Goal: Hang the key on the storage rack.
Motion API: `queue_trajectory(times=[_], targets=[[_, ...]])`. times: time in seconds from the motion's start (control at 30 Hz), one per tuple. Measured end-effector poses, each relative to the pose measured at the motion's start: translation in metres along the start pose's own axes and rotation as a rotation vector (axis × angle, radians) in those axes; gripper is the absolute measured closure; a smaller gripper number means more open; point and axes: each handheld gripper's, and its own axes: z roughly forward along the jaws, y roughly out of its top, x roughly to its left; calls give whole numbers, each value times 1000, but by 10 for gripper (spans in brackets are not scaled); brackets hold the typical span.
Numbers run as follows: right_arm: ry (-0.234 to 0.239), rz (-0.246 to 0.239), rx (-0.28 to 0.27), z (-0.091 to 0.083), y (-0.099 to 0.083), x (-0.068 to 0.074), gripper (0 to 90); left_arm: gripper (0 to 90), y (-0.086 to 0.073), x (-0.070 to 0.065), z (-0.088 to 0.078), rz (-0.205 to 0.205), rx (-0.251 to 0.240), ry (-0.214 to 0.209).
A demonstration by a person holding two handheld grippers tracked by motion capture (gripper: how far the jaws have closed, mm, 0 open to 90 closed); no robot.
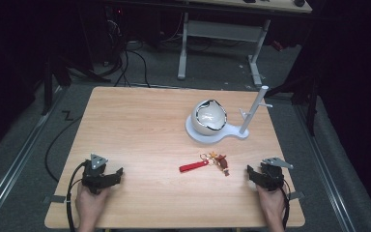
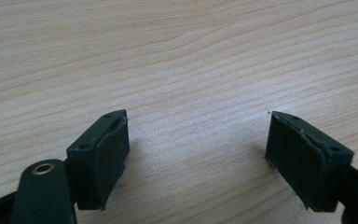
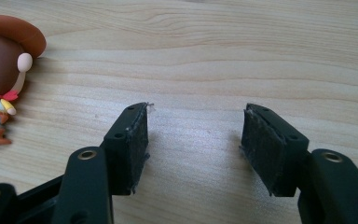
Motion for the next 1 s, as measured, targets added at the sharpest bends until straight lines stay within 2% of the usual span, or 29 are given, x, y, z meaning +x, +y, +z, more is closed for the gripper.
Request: queue_trajectory(times=[0.13, 0.2, 0.23, 0.43, 0.47, 0.7, 1.0], targets=[[6, -5, -1, 0, 0, 0, 410, 219, 0, 0, 0, 0, 0, 0], [22, 5, -3, 0, 0, 0, 408, 219, 0, 0, 0, 0, 0, 0], [48, 6, -9, -1, -1, 0, 404, 219, 0, 0, 0, 0, 0, 0], [71, 7, -11, -4, -1, 2, 409, 219, 0, 0, 0, 0, 0, 0], [84, 23, -13, -6, -1, 2, 420, 219, 0, 0, 0, 0, 0, 0], [91, 10, -41, -14, -2, 7, 457, 219, 0, 0, 0, 0, 0, 0], [130, 7, -65, -19, -7, 15, 477, 219, 0, 0, 0, 0, 0, 0]])
